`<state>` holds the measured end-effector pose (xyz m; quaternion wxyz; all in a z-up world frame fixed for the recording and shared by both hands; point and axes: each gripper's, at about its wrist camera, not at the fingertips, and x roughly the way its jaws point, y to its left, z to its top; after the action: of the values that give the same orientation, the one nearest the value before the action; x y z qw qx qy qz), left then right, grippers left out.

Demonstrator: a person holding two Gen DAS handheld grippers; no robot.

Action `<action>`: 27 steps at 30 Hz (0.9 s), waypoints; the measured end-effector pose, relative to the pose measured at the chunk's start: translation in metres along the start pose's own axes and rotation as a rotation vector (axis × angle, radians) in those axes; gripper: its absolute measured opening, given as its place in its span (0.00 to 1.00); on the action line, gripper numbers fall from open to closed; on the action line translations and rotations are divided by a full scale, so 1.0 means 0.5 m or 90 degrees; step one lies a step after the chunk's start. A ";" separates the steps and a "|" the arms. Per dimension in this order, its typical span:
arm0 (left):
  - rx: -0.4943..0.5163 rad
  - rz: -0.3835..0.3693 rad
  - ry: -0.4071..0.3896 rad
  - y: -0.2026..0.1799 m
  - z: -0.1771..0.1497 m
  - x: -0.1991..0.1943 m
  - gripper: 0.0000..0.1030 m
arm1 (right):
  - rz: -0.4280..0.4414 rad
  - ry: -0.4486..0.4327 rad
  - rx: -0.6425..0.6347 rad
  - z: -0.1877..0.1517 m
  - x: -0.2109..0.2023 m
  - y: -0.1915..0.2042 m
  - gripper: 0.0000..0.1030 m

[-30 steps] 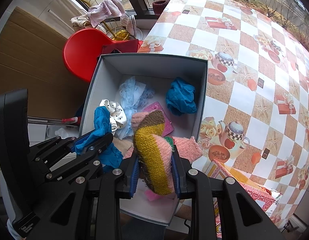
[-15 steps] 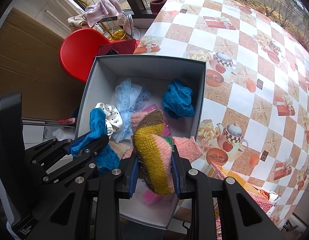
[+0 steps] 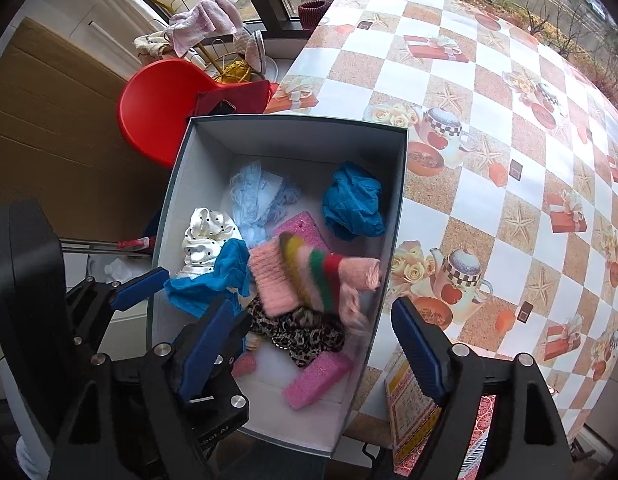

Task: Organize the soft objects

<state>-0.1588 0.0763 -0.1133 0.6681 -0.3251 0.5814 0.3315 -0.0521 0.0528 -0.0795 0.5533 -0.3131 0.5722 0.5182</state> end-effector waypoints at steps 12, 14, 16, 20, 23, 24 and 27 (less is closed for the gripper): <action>-0.018 -0.016 -0.061 0.016 -0.012 -0.127 0.82 | 0.031 -0.057 -0.019 -0.030 -0.130 0.016 0.98; -0.033 -0.037 -0.060 0.023 -0.017 -0.144 0.82 | 0.032 -0.057 -0.025 -0.039 -0.147 0.023 0.98; -0.042 -0.035 -0.051 0.028 -0.025 -0.162 0.82 | 0.033 -0.054 -0.030 -0.050 -0.162 0.028 0.98; -0.033 0.011 -0.040 0.026 -0.055 -0.208 0.82 | 0.037 -0.041 -0.043 -0.073 -0.189 0.040 0.98; -0.044 0.014 -0.037 0.030 -0.080 -0.239 0.82 | 0.019 -0.035 -0.055 -0.087 -0.208 0.050 0.98; -0.052 0.012 -0.038 0.033 -0.086 -0.247 0.82 | 0.011 -0.034 -0.060 -0.091 -0.214 0.053 0.98; -0.066 0.002 -0.038 0.040 -0.099 -0.265 0.82 | 0.004 -0.033 -0.073 -0.097 -0.231 0.062 0.98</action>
<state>-0.2167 0.0382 0.0116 0.6669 -0.3481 0.5439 0.3718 -0.0739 -0.0094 0.0314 0.5473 -0.3292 0.5282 0.5596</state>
